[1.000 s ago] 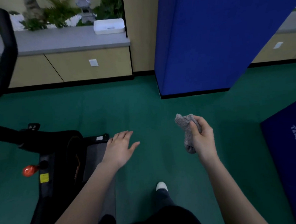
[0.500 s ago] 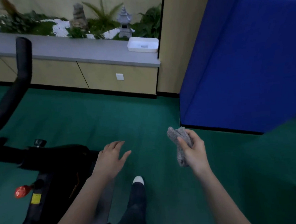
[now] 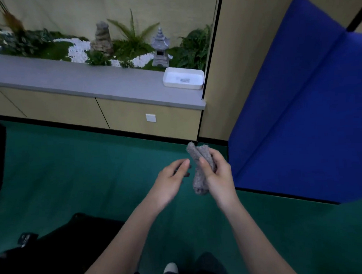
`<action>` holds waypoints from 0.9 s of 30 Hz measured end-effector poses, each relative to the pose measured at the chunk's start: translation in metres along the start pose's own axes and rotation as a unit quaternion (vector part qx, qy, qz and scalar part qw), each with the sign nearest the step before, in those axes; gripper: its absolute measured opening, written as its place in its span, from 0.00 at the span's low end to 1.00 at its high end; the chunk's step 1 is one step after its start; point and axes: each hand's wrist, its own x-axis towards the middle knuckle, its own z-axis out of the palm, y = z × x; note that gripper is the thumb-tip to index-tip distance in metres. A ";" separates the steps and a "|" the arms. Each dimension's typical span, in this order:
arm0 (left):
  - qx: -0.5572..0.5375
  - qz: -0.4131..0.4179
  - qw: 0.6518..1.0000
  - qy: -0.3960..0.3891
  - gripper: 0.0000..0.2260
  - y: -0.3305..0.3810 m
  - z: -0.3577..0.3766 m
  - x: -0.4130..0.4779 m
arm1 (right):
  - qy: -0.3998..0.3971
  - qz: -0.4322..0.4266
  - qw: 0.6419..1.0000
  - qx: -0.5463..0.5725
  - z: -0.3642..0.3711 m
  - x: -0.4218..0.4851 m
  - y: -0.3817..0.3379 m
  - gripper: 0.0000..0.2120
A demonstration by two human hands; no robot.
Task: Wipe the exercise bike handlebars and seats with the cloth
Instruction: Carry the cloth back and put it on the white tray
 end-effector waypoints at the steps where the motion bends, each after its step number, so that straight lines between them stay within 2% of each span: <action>1: -0.049 -0.008 0.999 -0.008 0.08 0.007 0.001 0.012 | -0.008 -0.001 1.000 0.007 0.003 0.015 -0.001 0.13; 4: -0.138 -0.024 0.990 -0.016 0.09 0.018 0.001 0.047 | -0.040 0.003 0.999 0.010 0.009 0.057 -0.002 0.14; 7: -0.173 -0.031 0.984 -0.015 0.10 0.029 0.000 0.085 | -0.078 0.005 0.997 0.015 0.008 0.103 0.000 0.13; 12: -0.197 -0.018 0.980 0.014 0.17 0.052 0.007 0.157 | -0.127 0.036 0.987 0.089 -0.007 0.187 -0.004 0.12; 15: -0.184 -0.015 0.982 0.028 0.15 0.064 0.015 0.197 | -0.165 0.042 0.981 0.093 -0.021 0.232 -0.007 0.13; 17: -0.168 -0.010 0.985 0.039 0.16 0.072 0.019 0.221 | -0.210 0.033 0.973 0.091 -0.028 0.259 -0.009 0.17; 20: -0.195 -0.016 0.979 0.047 0.20 0.081 0.021 0.247 | -0.258 -0.007 0.966 0.023 -0.030 0.293 -0.010 0.23; 23: -0.224 -0.039 0.969 0.100 0.18 0.088 0.016 0.272 | -0.259 -0.044 0.965 -0.013 -0.028 0.319 -0.007 0.23; 27: -0.245 -0.063 0.950 0.180 0.14 0.091 0.005 0.314 | -0.247 -0.053 0.967 0.024 -0.020 0.356 -0.004 0.22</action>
